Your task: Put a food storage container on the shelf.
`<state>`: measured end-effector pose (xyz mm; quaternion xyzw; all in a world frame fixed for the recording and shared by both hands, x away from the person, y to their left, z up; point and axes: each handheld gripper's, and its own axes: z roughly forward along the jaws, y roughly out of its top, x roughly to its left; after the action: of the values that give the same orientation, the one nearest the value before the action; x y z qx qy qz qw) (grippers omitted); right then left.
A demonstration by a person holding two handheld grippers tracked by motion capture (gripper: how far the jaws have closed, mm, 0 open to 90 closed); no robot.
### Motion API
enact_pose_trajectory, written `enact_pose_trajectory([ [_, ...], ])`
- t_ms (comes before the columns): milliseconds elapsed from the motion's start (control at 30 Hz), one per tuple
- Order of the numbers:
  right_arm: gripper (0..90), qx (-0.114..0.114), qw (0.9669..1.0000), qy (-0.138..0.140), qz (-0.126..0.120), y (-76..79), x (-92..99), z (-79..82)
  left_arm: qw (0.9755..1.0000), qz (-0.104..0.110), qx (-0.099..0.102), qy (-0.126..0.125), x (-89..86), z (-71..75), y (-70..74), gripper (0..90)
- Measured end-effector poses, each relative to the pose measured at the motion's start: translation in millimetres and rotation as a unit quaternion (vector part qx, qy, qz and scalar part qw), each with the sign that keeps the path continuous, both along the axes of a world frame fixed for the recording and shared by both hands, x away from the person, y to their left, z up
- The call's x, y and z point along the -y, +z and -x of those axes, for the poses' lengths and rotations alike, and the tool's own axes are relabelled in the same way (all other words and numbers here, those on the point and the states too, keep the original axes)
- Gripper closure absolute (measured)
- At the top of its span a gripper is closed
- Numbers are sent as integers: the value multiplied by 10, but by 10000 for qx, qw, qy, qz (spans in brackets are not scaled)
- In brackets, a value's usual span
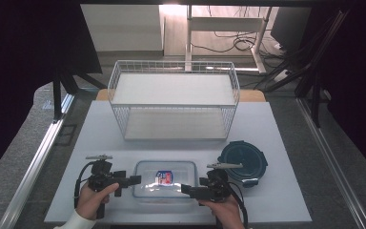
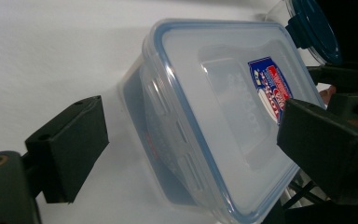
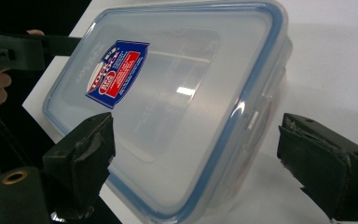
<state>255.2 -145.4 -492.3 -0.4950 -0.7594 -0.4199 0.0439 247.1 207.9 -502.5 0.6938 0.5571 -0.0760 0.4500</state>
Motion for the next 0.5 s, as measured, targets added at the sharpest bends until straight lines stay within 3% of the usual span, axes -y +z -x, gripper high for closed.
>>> enact_pose_trajectory([
  [167, 102, -106, 9999, -16, -91, -54, -36, -20, 9993, 274, -220, -129, 58, -1, -80, 70],
  [400, 95, -243, 9995, -14, -200, -117, -86, -50, 9985, 310, -363, -259, 132, 1, -151, 86],
  [500, 92, -297, 9993, -28, -205, -141, -99, -64, 9971, 468, -487, -349, 152, -6, -193, 104],
])
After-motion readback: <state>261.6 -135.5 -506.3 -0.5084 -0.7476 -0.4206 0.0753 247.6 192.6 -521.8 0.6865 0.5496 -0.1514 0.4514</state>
